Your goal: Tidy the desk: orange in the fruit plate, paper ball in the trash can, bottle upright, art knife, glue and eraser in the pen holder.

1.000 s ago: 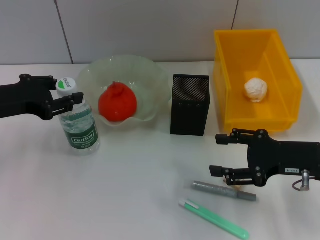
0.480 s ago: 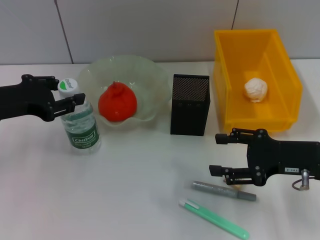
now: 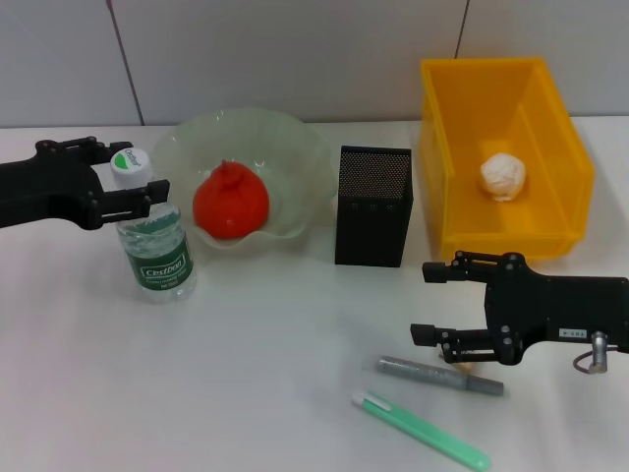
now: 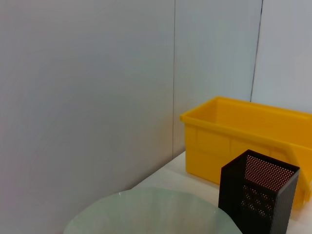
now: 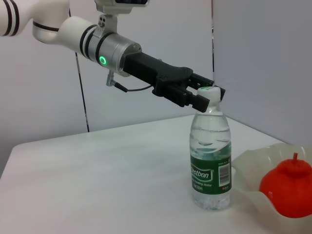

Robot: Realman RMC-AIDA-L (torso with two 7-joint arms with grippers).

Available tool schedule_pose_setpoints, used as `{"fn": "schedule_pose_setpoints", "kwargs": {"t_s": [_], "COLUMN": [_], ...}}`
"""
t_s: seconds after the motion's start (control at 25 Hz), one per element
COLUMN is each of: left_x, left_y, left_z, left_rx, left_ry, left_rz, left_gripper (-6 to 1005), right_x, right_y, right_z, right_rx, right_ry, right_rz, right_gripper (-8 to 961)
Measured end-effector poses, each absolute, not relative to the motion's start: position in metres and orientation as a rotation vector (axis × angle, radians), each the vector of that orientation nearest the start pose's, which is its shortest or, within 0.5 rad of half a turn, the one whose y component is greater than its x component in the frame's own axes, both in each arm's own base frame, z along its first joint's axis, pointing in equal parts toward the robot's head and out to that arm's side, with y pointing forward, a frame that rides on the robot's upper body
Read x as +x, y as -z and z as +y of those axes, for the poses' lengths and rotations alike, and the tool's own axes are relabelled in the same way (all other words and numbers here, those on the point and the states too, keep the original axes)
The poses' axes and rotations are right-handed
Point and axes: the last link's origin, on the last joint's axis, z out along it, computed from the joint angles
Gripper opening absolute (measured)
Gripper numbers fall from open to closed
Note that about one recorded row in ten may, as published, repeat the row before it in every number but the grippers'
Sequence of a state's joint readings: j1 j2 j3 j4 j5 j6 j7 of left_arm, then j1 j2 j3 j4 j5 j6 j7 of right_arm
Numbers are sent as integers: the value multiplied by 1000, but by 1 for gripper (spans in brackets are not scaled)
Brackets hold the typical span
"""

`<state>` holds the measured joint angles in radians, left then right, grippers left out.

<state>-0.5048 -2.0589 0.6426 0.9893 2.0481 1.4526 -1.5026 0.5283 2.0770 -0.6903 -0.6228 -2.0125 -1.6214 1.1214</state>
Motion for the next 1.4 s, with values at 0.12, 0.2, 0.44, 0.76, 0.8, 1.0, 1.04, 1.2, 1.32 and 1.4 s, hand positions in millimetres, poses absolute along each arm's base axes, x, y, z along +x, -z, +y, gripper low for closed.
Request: {"fn": "schedule_pose_setpoints", "kwargs": {"t_s": [0.12,0.2,0.44,0.76,0.8,1.0,1.04,1.2,1.32,1.4], "left_x": [-263,-263,-264,-248,-244,-234,-233,-239,-252,-256], "left_y": [-78,-78,-81,-117,-123,-125,-120,-90,-63,-57], "left_z": [366,366,368,356,351,324,318,304,293,291], "left_rx": [-2484,-2483,-2452,-2423,-2439,-2581,-2621,-2720,-2761,-2772], "left_ry": [464,465,479,873,960,1190,1199,1153,1099,1078], "left_rz": [-482,-483,-509,-488,-482,-456,-455,-454,-434,-429], "left_gripper": [791,791,792,795,795,794,794,794,793,793], "right_x": [260,260,259,260,259,255,255,251,249,249], "right_y": [7,7,7,6,5,0,0,-3,-6,-7], "right_z": [318,318,318,318,318,321,321,322,323,324], "right_rx": [-2803,-2803,-2804,-2800,-2796,-2790,-2790,-2798,-2807,-2809], "right_ry": [-699,-699,-699,-706,-714,-749,-749,-784,-784,-781], "right_rz": [279,280,280,284,290,313,313,359,419,439], "right_gripper": [779,779,779,779,778,778,778,778,778,778]}}
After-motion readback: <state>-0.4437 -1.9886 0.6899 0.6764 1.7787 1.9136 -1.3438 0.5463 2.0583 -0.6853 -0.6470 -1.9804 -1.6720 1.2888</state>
